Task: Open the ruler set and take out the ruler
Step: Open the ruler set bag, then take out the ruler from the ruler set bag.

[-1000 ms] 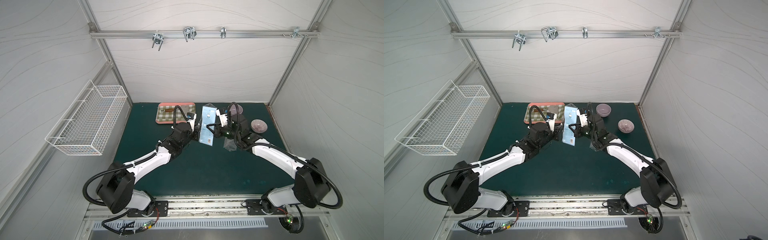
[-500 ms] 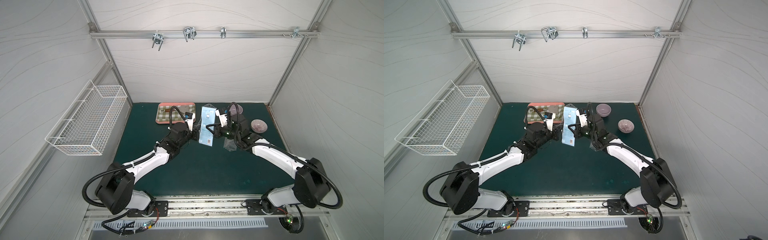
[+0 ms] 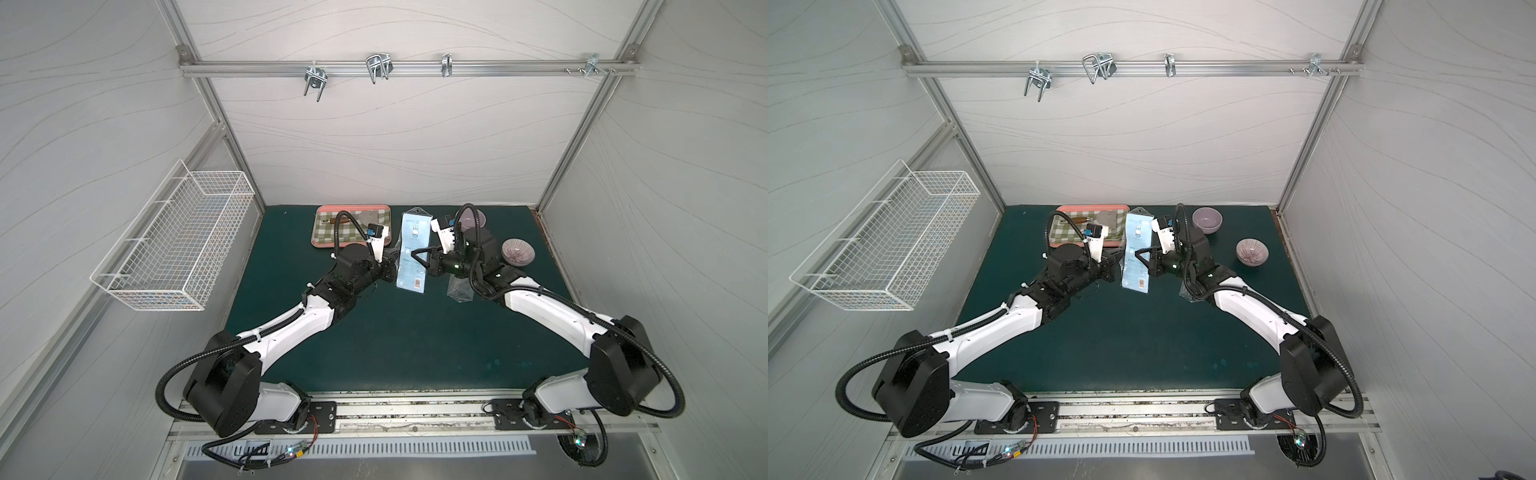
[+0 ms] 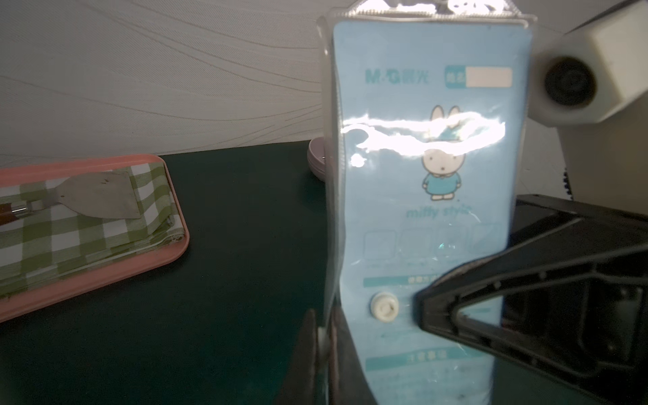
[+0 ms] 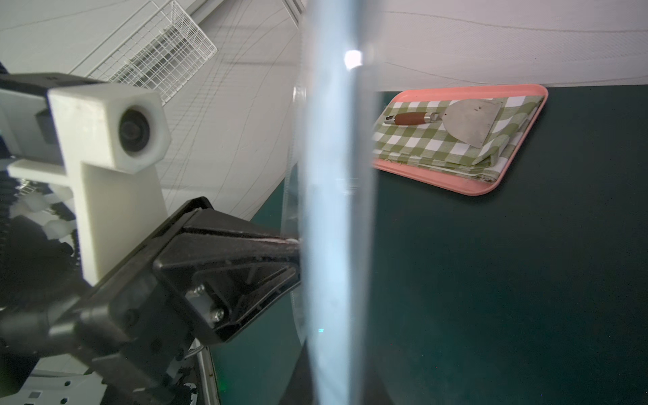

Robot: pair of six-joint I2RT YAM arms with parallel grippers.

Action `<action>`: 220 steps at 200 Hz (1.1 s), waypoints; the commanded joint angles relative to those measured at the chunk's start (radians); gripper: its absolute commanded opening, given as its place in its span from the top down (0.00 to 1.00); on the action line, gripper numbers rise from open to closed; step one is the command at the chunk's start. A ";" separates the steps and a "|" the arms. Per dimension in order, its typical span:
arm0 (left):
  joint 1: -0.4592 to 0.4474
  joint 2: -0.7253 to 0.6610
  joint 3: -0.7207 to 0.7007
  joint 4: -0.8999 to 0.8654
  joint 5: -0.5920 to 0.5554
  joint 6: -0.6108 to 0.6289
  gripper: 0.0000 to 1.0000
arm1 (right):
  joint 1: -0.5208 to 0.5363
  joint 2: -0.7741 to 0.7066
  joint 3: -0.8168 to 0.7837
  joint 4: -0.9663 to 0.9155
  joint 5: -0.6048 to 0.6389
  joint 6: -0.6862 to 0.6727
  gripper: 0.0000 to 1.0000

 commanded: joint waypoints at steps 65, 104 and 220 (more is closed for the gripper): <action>0.014 -0.098 0.074 -0.146 0.007 0.018 1.00 | -0.026 0.068 0.025 0.046 -0.040 0.043 0.41; 0.014 -0.096 0.144 -0.306 -0.049 0.018 1.00 | -0.035 0.068 0.038 -0.031 0.020 0.017 0.26; 0.014 -0.008 0.224 -0.616 -0.240 -0.140 1.00 | -0.048 0.014 0.043 -0.181 0.052 0.020 0.34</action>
